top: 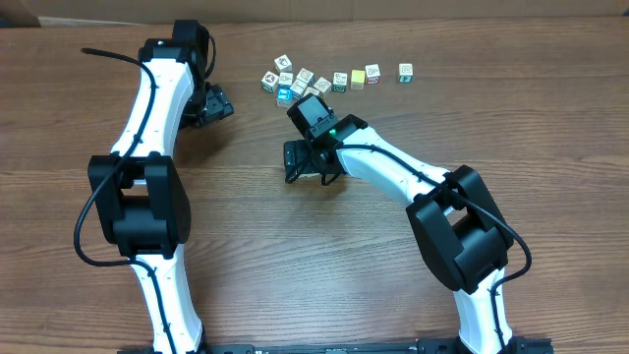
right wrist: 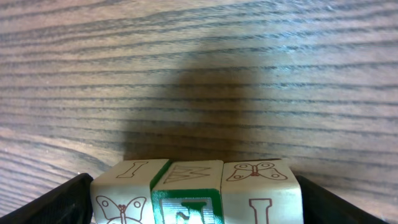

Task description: Form a horizontal line

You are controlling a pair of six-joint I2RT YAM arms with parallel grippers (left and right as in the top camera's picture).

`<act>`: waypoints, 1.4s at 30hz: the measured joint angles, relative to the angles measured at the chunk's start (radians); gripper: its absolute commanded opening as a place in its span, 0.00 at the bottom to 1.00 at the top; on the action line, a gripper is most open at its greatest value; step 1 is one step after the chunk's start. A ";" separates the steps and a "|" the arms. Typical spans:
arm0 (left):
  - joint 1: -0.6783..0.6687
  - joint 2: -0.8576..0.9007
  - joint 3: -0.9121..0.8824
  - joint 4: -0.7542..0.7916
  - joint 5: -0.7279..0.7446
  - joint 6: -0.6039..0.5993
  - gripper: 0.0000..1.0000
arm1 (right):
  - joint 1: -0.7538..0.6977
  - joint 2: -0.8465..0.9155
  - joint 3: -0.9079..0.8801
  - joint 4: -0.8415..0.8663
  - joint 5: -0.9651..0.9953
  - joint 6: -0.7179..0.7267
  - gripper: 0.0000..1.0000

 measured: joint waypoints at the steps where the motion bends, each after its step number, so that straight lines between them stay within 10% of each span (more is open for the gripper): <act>1: 0.000 0.000 0.000 0.000 0.000 0.000 1.00 | 0.000 0.000 0.000 0.000 0.000 0.001 0.91; 42: 0.000 0.000 0.000 0.000 0.000 0.000 1.00 | 0.000 0.000 -0.002 -0.017 0.002 0.169 1.00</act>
